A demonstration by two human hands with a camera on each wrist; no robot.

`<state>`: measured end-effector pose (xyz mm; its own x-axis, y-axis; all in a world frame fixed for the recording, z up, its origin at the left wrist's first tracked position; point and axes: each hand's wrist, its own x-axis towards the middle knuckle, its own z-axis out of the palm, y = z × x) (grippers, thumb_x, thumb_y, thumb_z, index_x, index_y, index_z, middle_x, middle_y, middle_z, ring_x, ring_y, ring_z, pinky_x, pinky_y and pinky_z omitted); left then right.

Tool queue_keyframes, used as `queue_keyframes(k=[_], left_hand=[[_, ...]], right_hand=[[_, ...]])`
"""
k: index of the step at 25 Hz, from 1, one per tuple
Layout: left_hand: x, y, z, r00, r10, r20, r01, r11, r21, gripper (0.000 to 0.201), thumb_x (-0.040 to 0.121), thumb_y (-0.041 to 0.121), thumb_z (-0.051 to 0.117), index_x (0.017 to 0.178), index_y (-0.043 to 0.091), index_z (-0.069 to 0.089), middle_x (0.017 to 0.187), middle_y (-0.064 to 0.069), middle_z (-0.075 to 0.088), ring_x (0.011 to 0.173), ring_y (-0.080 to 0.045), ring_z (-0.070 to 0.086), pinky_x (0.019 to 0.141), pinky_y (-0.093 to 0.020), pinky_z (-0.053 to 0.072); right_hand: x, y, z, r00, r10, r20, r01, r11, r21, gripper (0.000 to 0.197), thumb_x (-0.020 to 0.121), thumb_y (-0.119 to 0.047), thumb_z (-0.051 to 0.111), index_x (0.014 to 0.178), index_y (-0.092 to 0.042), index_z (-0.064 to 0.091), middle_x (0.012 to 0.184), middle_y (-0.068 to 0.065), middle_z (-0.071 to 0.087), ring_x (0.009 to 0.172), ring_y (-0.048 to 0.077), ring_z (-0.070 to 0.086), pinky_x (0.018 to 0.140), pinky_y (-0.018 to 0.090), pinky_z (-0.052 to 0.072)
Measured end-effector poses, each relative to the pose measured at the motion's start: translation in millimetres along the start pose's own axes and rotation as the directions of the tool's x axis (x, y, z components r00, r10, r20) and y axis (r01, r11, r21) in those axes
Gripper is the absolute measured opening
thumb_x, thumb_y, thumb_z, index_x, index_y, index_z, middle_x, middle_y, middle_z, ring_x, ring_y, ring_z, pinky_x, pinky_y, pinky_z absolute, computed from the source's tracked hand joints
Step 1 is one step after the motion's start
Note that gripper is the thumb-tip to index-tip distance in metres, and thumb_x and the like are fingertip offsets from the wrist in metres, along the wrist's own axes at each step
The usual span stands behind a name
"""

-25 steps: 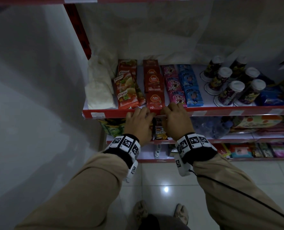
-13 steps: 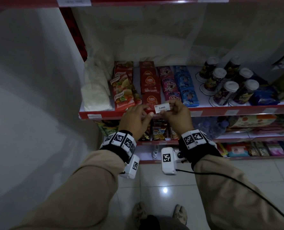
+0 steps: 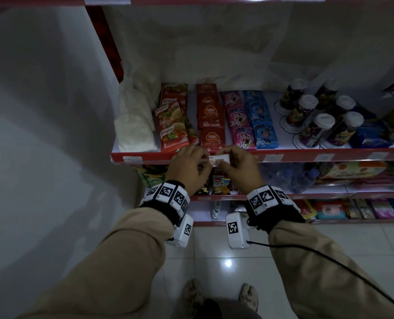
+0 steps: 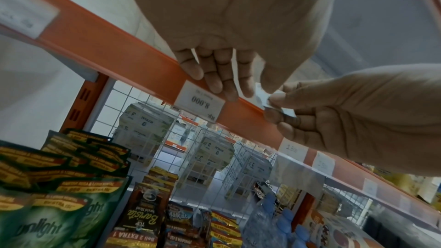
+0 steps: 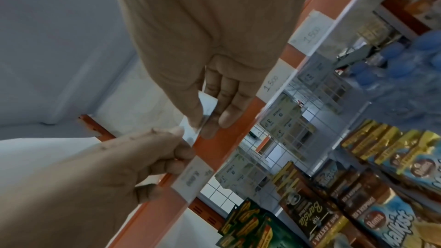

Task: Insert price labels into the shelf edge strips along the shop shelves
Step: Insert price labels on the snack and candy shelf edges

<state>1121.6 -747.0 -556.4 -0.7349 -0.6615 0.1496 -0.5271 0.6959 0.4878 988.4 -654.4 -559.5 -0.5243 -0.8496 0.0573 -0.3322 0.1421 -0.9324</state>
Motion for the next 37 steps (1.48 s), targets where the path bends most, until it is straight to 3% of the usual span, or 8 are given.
queue_keyframes(k=[5, 10, 12, 17, 20, 24, 29, 37], left_hand=[[0.3, 1.1, 0.6, 1.000, -0.022, 0.003, 0.021, 0.999, 0.044, 0.018, 0.093, 0.028, 0.052, 0.105, 0.015, 0.058, 0.113, -0.004, 0.056, 0.107, -0.026, 0.046, 0.084, -0.036, 0.035], [-3.1, 3.3, -1.9, 0.999, -0.032, -0.028, 0.033, 0.999, 0.042, 0.015, 0.090, 0.022, 0.055, 0.105, 0.021, 0.056, 0.109, 0.002, 0.058, 0.106, -0.022, 0.047, 0.084, -0.034, 0.031], [-2.5, 3.7, -2.6, 0.998, -0.051, -0.028, 0.052, 0.998, 0.027, 0.021, 0.090, 0.022, 0.056, 0.111, 0.023, 0.054, 0.107, 0.004, 0.059, 0.106, -0.020, 0.048, 0.084, -0.034, 0.031], [-0.5, 2.6, 0.3, 0.999, -0.026, 0.018, 0.023, 0.985, 0.170, 0.035, 0.092, 0.031, 0.052, 0.127, 0.026, 0.049, 0.118, 0.000, 0.055, 0.112, -0.024, 0.045, 0.090, -0.038, 0.033], [0.2, 1.7, 4.2, 0.998, -0.004, 0.058, -0.014, 0.952, 0.306, 0.032, 0.094, 0.035, 0.047, 0.124, 0.027, 0.054, 0.120, -0.003, 0.050, 0.112, -0.025, 0.042, 0.092, -0.039, 0.032], [3.5, 4.6, 6.1, 0.999, 0.002, 0.039, -0.017, 0.922, 0.387, 0.029, 0.095, 0.038, 0.044, 0.119, 0.026, 0.056, 0.117, -0.003, 0.050, 0.110, -0.025, 0.043, 0.090, -0.039, 0.032], [2.0, 4.0, 8.7, 0.999, 0.020, 0.048, -0.038, 0.905, 0.423, 0.032, 0.095, 0.038, 0.042, 0.122, 0.025, 0.053, 0.124, -0.004, 0.047, 0.112, -0.026, 0.041, 0.092, -0.040, 0.031], [0.5, 1.1, 14.9, 0.999, 0.042, 0.018, -0.046, 0.903, 0.427, 0.028, 0.094, 0.033, 0.045, 0.118, 0.026, 0.057, 0.118, -0.005, 0.051, 0.106, -0.028, 0.045, 0.087, -0.042, 0.031]], right_hand=[[0.3, 2.4, -3.4, 0.993, -0.118, 0.006, 0.115, 0.959, -0.258, 0.009, 0.087, -0.012, 0.062, 0.094, -0.013, 0.066, 0.085, 0.003, 0.069, 0.077, 0.017, 0.064, 0.071, 0.040, 0.055], [4.6, 1.2, -19.7, 0.957, -0.272, -0.102, 0.200, 0.871, -0.450, 0.017, 0.086, -0.005, 0.060, 0.099, -0.012, 0.068, 0.087, 0.009, 0.068, 0.084, 0.027, 0.060, 0.072, 0.041, 0.051], [8.3, -0.3, -20.2, 0.949, -0.307, -0.079, 0.223, 0.825, -0.520, 0.016, 0.085, -0.006, 0.061, 0.096, -0.013, 0.069, 0.089, 0.008, 0.070, 0.089, 0.030, 0.058, 0.076, 0.043, 0.048], [11.5, 2.1, -12.0, 0.952, -0.305, 0.022, 0.243, 0.709, -0.662, 0.014, 0.081, -0.011, 0.065, 0.093, -0.016, 0.070, 0.093, 0.007, 0.068, 0.094, 0.033, 0.055, 0.079, 0.040, 0.038], [9.2, 6.9, -10.9, 0.966, -0.255, 0.033, 0.209, 0.702, -0.681, 0.017, 0.081, -0.012, 0.066, 0.097, -0.016, 0.070, 0.101, 0.009, 0.063, 0.099, 0.034, 0.051, 0.079, 0.040, 0.038], [8.4, 8.4, -12.3, 0.966, -0.241, 0.098, 0.227, 0.599, -0.768, 0.025, 0.077, -0.014, 0.067, 0.102, -0.013, 0.066, 0.102, 0.012, 0.061, 0.099, 0.036, 0.051, 0.079, 0.044, 0.041], [9.7, 8.7, -10.5, 0.960, -0.257, 0.112, 0.225, 0.467, -0.855, 0.013, 0.082, -0.013, 0.062, 0.094, -0.011, 0.067, 0.097, 0.013, 0.061, 0.094, 0.035, 0.052, 0.073, 0.041, 0.040], [4.9, 12.6, -9.8, 0.964, -0.237, 0.119, 0.213, 0.423, -0.881, 0.015, 0.082, -0.011, 0.063, 0.097, -0.013, 0.065, 0.099, 0.009, 0.060, 0.093, 0.033, 0.051, 0.071, 0.039, 0.039]])
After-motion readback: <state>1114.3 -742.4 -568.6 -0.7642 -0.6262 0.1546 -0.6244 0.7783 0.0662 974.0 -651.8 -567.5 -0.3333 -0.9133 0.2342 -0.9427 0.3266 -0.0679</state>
